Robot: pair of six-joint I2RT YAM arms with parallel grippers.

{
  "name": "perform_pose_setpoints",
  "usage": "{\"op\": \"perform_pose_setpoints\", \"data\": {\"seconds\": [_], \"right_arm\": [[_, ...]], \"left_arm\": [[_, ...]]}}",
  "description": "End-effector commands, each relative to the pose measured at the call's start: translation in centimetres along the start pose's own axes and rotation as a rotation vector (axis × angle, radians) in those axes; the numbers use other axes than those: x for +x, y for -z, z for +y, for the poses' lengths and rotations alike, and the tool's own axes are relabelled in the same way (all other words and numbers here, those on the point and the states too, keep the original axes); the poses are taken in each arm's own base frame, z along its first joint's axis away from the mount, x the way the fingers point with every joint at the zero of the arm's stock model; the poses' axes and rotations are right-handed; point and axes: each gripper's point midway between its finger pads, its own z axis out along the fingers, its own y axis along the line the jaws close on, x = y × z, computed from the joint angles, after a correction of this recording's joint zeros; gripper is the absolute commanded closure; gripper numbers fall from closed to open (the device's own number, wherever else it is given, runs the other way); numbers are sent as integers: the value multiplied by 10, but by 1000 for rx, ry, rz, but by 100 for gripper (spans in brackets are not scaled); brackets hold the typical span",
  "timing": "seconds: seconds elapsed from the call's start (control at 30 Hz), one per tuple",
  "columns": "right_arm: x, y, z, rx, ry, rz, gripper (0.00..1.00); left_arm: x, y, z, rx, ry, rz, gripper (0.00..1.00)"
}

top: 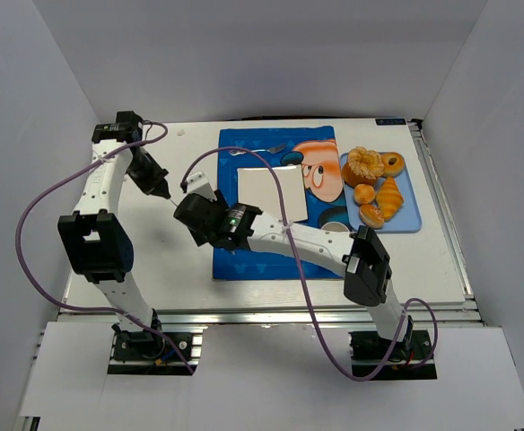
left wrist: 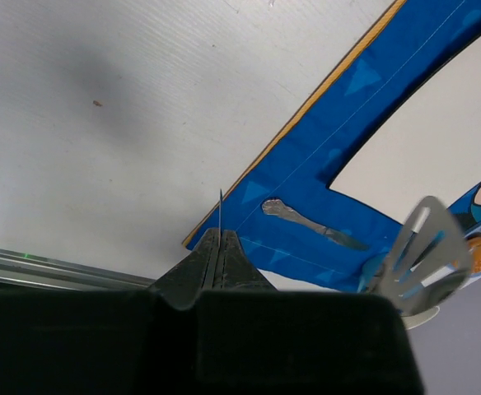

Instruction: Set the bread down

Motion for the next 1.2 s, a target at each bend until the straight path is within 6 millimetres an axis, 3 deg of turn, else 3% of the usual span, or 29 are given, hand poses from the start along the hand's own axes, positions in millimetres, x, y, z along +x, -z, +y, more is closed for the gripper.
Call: {"op": "perform_pose_setpoints", "data": {"seconds": [0.0,0.13,0.33,0.43,0.47,0.73,0.83,1.17], "right_arm": [[-21,1,4,22,-57,-66,35],[-18,-1,5,23,-53,-53,34],[-12,-1,3,27,-50,-43,44],[-9,1,0,33,-50,-42,48],[-9,2,-1,31,-51,-42,51],[-9,5,-1,21,-44,-44,51],[-10,5,-1,20,-44,-49,51],[-14,7,0,11,-44,-63,51]], "left_arm": [[14,21,-1,31,3,9,100],[12,22,-3,38,5,5,100],[10,22,-4,39,-1,-2,98],[6,25,-5,43,-10,-18,74],[4,27,-5,43,-13,-26,70],[-2,26,-9,47,-27,-30,77],[-4,28,-11,50,-36,-34,70],[-1,21,-6,35,-55,-15,74]]}}
